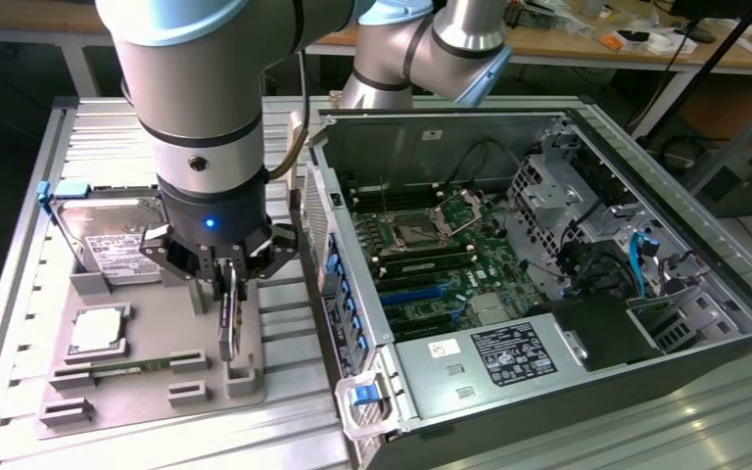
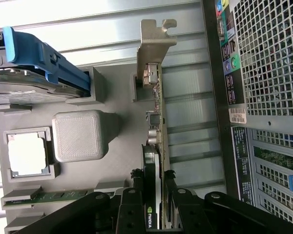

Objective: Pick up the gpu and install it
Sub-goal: 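Pick up the gpu and move the gpu toward the slot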

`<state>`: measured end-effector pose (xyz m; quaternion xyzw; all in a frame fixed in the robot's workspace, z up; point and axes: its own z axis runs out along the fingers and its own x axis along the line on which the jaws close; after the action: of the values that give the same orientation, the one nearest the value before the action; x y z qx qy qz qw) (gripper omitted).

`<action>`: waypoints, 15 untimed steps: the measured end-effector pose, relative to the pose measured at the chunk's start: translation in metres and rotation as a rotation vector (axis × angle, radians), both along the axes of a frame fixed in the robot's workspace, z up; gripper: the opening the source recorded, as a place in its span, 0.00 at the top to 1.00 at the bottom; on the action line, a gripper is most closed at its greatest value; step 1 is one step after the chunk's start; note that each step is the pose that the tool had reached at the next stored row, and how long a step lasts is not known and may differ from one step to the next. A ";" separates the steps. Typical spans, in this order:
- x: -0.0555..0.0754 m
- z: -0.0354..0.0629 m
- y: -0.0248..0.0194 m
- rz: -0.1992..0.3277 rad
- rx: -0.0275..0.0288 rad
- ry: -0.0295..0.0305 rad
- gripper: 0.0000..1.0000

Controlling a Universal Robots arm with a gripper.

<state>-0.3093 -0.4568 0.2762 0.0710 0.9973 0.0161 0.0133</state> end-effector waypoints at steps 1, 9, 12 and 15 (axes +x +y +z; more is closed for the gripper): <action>0.000 0.0000 0.0000 0.000 0.0000 -0.0001 0.73; 0.000 0.0010 0.0000 0.000 -0.0001 0.0001 0.73; 0.000 0.0024 0.0000 0.000 -0.0002 0.0001 0.73; 0.000 0.0048 0.0000 0.000 0.0000 0.0000 0.73</action>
<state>-0.3093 -0.4568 0.2809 0.0710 0.9973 0.0160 0.0133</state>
